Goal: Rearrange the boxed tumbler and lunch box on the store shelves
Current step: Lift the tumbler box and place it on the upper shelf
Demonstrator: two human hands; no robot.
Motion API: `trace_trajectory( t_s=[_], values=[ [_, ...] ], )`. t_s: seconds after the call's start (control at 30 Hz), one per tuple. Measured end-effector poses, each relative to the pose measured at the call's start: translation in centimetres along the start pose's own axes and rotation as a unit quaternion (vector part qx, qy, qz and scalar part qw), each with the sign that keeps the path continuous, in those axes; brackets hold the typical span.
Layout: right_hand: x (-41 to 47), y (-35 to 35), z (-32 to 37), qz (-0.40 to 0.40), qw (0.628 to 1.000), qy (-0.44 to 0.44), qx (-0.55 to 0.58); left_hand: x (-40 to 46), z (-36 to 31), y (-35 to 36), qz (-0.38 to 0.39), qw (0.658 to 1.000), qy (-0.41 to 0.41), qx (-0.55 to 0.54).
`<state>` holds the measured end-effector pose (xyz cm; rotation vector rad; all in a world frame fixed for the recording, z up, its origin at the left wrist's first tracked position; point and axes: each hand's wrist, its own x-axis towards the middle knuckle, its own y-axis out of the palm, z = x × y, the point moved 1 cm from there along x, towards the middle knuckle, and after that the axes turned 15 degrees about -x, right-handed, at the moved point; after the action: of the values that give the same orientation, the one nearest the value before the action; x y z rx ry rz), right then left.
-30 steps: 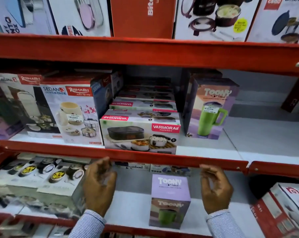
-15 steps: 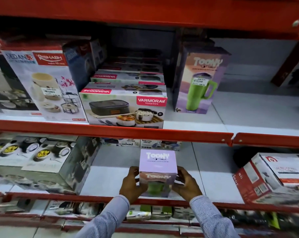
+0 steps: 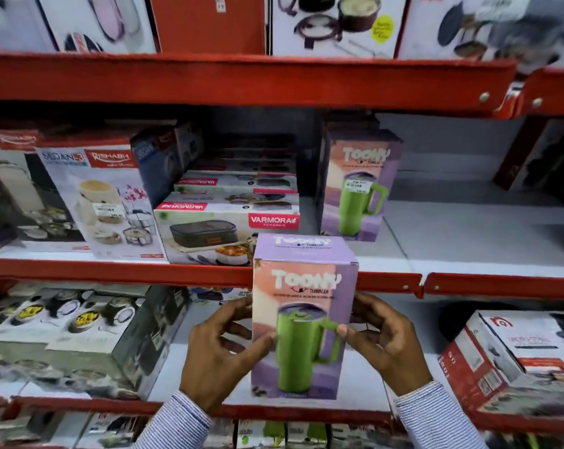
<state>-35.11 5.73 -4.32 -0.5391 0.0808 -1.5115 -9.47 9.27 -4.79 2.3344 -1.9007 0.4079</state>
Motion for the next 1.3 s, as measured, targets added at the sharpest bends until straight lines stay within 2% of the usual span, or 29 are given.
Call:
trace_trajectory(
  t_s=[0.23, 0.47, 0.6, 0.83, 1.3],
  values=[
    [1.0, -3.2, 3.3, -0.061, 0.996, -0.071, 0.015, 1.7, -5.0, 1.9, -0.007, 0.996, 0.092, 0.008],
    [4.3, -8.4, 5.0, -0.139, 0.981, -0.133, -0.01, 5.3, -9.5, 6.8, -0.001, 0.983, 0.185, 0.011],
    [6.8, -10.0, 4.4, -0.147, 0.98, -0.135, -0.028, 7.6, -9.2, 9.8, 0.013, 0.985, 0.174, 0.009],
    [10.7, -10.2, 1.8, -0.11, 0.988, -0.086, -0.062, 10.8, -7.3, 12.9, 0.019, 0.991, 0.128, 0.033],
    [12.4, -9.6, 0.1, -0.089, 0.992, -0.046, -0.081, 12.0, -5.8, 14.0, 0.027, 0.991, 0.102, 0.083]
  ],
)
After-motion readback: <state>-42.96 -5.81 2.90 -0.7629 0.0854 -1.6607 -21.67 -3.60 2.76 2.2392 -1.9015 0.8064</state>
